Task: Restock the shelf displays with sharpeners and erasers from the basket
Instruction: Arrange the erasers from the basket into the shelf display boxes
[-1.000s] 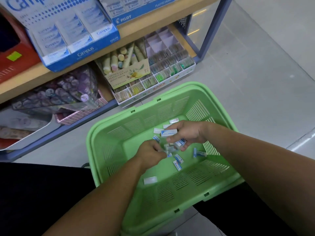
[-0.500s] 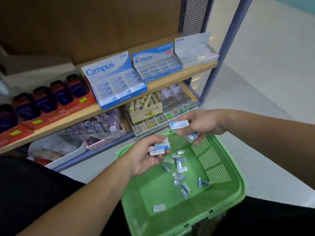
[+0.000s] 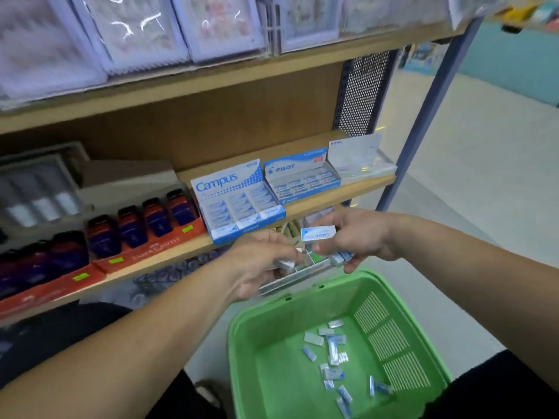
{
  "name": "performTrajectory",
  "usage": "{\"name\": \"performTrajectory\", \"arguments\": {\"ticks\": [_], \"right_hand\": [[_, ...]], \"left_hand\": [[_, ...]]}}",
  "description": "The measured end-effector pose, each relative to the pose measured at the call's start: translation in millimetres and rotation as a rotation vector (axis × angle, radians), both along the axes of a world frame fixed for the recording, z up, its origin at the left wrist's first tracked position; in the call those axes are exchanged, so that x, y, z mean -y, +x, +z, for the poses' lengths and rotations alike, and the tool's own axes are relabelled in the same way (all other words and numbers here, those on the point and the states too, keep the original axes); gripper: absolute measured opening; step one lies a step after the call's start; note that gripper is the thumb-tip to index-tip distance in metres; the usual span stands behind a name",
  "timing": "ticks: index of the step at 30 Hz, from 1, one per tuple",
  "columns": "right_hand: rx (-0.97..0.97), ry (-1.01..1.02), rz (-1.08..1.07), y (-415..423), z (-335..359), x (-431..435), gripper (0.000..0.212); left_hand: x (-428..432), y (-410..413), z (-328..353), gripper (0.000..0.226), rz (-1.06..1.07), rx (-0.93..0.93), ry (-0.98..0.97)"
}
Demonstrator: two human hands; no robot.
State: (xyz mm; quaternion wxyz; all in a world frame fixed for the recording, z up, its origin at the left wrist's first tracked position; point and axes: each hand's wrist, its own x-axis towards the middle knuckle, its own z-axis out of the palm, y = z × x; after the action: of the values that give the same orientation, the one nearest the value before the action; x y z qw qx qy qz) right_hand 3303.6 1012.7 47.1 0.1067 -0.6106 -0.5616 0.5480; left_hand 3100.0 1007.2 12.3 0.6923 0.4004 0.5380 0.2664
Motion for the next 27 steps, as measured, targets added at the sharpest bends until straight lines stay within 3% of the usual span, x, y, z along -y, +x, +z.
{"name": "performTrajectory", "arguments": {"ticks": [5, 11, 18, 24, 27], "right_hand": [[-0.115, 0.015, -0.032, -35.1, -4.6, -21.2, 0.021], [-0.194, 0.052, -0.065, -61.1, -25.1, -56.8, 0.021], [-0.254, 0.045, -0.163, -82.1, -41.8, -115.4, 0.019], [-0.263, 0.12, -0.12, -80.8, -52.4, -139.9, 0.022], [-0.189, 0.192, -0.161, -73.9, -53.7, -152.5, 0.019]], "left_hand": [[-31.5, -25.6, 21.3, 0.036, -0.051, -0.106, 0.083], [-77.6, -60.5, 29.2, 0.028, -0.064, -0.023, -0.009], [-130.4, -61.5, 9.9, 0.015, 0.169, 0.05, -0.049], [-156.5, -58.0, -10.1, 0.009, 0.316, 0.105, -0.057], [-163.4, -55.2, -14.6, 0.007, 0.351, 0.096, -0.052]]}}
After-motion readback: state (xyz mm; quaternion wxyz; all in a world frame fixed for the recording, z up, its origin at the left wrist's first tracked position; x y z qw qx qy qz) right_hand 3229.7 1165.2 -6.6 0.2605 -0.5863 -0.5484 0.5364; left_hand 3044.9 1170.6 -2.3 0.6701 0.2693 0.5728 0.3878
